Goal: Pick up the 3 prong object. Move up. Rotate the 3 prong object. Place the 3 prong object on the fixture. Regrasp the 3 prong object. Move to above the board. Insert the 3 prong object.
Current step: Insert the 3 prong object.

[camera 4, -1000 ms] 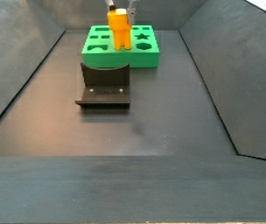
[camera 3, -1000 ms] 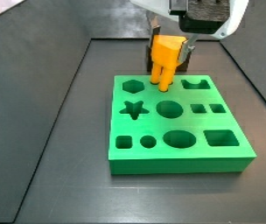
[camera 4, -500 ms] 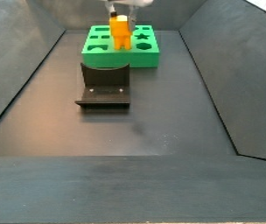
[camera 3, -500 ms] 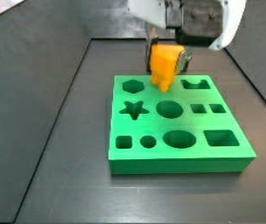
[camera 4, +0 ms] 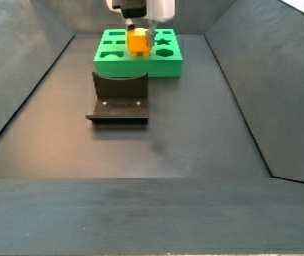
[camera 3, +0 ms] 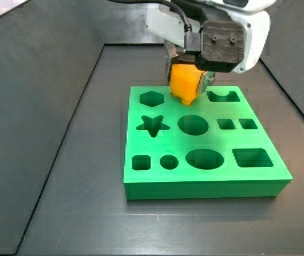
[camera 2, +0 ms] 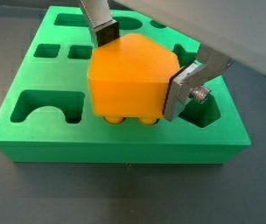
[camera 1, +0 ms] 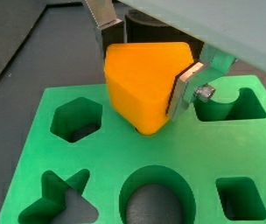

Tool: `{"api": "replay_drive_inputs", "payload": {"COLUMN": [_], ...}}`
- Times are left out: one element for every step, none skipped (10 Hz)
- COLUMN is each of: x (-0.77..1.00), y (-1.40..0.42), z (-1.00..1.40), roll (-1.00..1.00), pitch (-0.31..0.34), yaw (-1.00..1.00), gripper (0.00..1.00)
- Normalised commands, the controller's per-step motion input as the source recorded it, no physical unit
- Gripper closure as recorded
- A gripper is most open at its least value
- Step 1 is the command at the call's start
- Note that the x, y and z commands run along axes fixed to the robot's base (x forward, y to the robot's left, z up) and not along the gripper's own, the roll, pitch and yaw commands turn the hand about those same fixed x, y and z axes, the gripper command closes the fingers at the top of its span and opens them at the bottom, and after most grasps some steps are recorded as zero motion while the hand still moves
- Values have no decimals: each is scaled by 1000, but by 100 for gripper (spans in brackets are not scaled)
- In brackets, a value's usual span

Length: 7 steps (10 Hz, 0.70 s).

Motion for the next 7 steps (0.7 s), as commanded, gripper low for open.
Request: {"api": "replay_drive_inputs", "payload": {"x": [0,0,0,51,14,0,0], "y": [0,0,0,0,0,0,0], "z": [-406,-494,-434,-277,-51,0,0], "roll": [59,106,116,29,-44,-4,0], "pitch": [-36,-50,-9,0,0,0,0], "yaw": [0,0,0,0,-11,-3,0], "gripper": [100,100,100,100,100,100,100]}}
